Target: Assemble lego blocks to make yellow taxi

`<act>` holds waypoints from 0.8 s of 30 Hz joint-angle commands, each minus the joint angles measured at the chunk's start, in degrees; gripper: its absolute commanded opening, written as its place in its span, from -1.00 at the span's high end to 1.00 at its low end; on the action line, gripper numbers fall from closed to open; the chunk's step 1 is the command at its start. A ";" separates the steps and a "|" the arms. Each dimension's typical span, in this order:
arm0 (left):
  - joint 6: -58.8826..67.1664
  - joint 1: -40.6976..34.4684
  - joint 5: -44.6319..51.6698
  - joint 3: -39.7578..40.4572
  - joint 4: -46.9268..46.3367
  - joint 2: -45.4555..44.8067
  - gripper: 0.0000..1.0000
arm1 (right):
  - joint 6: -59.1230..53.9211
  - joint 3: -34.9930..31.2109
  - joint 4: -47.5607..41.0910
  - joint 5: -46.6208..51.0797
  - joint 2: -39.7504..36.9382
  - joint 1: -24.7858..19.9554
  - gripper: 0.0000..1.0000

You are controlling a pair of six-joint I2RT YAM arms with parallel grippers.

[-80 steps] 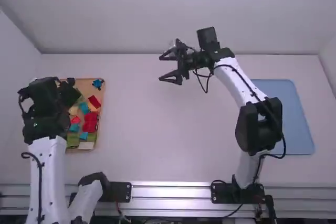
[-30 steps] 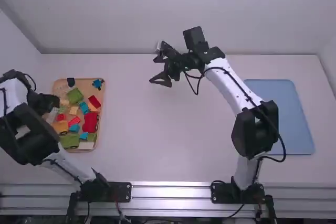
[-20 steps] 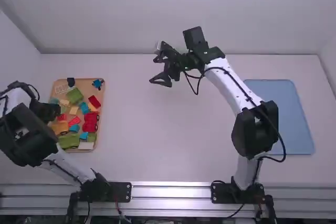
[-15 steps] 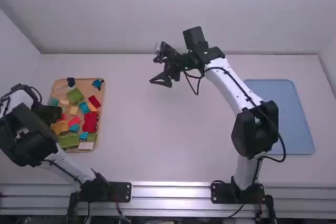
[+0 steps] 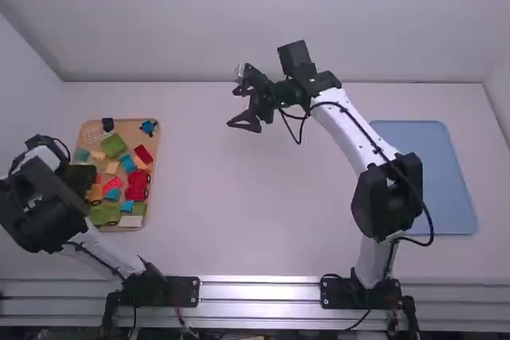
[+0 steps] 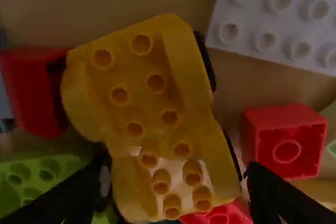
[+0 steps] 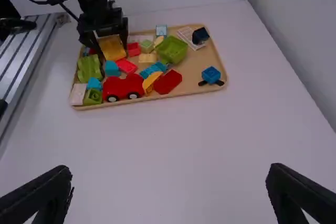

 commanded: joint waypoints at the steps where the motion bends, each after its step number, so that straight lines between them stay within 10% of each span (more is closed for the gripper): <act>1: -1.46 0.04 0.98 -0.35 -0.24 -0.35 -0.47 | -0.24 1.33 -0.11 -0.33 -2.16 0.09 -0.98; 24: -8.20 0.11 -1.92 -3.69 3.10 -0.35 -0.02 | -0.22 1.33 -0.15 1.60 -2.16 0.13 -0.98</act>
